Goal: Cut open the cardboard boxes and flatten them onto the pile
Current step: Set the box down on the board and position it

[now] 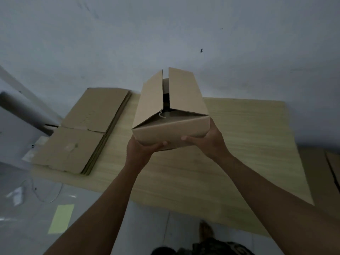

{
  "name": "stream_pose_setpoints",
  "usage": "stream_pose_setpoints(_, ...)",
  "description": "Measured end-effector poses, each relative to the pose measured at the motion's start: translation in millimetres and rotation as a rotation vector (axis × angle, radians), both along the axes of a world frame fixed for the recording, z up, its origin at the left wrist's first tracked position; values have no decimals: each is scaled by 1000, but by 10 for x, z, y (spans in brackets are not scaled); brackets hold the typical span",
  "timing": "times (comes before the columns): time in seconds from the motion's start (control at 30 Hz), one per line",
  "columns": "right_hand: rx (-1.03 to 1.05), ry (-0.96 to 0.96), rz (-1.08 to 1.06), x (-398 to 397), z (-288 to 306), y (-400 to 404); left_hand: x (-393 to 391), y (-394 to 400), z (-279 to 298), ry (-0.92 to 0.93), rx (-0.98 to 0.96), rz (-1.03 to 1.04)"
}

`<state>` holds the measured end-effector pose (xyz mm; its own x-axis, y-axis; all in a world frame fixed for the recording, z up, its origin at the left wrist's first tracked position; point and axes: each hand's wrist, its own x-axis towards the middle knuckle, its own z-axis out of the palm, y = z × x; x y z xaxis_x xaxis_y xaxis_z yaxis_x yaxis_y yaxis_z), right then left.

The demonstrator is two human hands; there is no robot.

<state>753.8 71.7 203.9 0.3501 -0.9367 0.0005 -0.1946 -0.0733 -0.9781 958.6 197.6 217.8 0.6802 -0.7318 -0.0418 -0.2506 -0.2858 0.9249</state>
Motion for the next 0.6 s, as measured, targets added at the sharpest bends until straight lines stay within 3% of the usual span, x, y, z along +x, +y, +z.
stream_pose_setpoints(0.2,0,4,-134,653,-147,107,687,-140,-299,93,41,-87)
stream_pose_setpoints(0.37,-188,40,-304,1177,66,106,1072,-304,-294,323,-38,-222)
stream_pose_setpoints(0.5,-244,126,-314,1469,162,161,1407,-297,-342,435,-1,-302)
stream_pose_setpoints(0.6,-329,223,-254,1567,190,210,1623,-247,-452,551,128,-380)
